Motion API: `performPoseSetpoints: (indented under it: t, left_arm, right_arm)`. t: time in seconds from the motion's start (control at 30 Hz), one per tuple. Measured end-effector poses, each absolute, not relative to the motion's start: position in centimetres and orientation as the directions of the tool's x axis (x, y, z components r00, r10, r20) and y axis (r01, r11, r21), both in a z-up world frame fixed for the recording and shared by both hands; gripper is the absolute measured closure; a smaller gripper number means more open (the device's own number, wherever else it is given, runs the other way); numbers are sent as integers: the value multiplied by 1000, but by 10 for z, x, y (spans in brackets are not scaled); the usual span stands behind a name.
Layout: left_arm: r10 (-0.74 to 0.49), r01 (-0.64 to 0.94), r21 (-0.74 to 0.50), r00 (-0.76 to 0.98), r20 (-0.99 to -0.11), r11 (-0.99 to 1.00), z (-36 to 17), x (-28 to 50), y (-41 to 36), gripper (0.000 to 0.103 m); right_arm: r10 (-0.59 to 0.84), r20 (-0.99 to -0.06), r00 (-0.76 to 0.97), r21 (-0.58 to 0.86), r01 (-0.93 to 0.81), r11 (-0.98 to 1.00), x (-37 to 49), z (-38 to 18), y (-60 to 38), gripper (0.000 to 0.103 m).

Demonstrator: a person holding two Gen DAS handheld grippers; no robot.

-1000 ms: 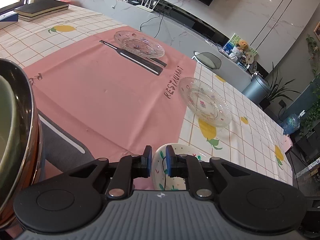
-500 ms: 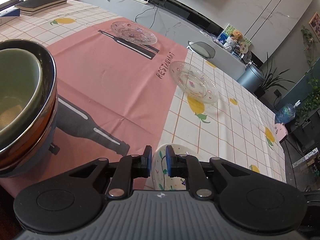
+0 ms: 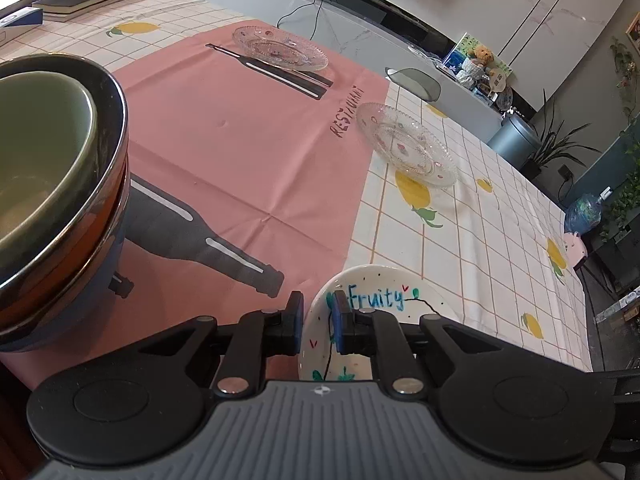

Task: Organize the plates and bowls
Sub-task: 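Lift and carry the Fruity plate toward the bowl stack, then lower the Fruity plate onto the table and open the left gripper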

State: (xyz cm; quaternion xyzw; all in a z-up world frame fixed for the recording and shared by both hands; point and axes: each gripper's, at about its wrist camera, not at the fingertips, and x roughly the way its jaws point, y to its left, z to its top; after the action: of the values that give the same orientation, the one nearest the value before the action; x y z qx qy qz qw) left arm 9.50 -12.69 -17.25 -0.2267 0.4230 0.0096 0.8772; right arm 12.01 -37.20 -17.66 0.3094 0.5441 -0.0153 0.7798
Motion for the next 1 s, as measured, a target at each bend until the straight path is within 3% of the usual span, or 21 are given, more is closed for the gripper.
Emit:
performPoseSetpoints:
  t: [0.77, 1.0]
  left_arm:
    - [-159, -164, -334, 636, -755, 928, -172, 97, -132, 83]
    - [-139, -157, -319, 663, -735, 935, -166, 93, -133, 66]
  right_arm:
    - [310, -849, 428, 473, 355, 806, 118, -175, -370, 89]
    - [269, -852, 449, 449, 364, 816, 114, -170, -370, 77]
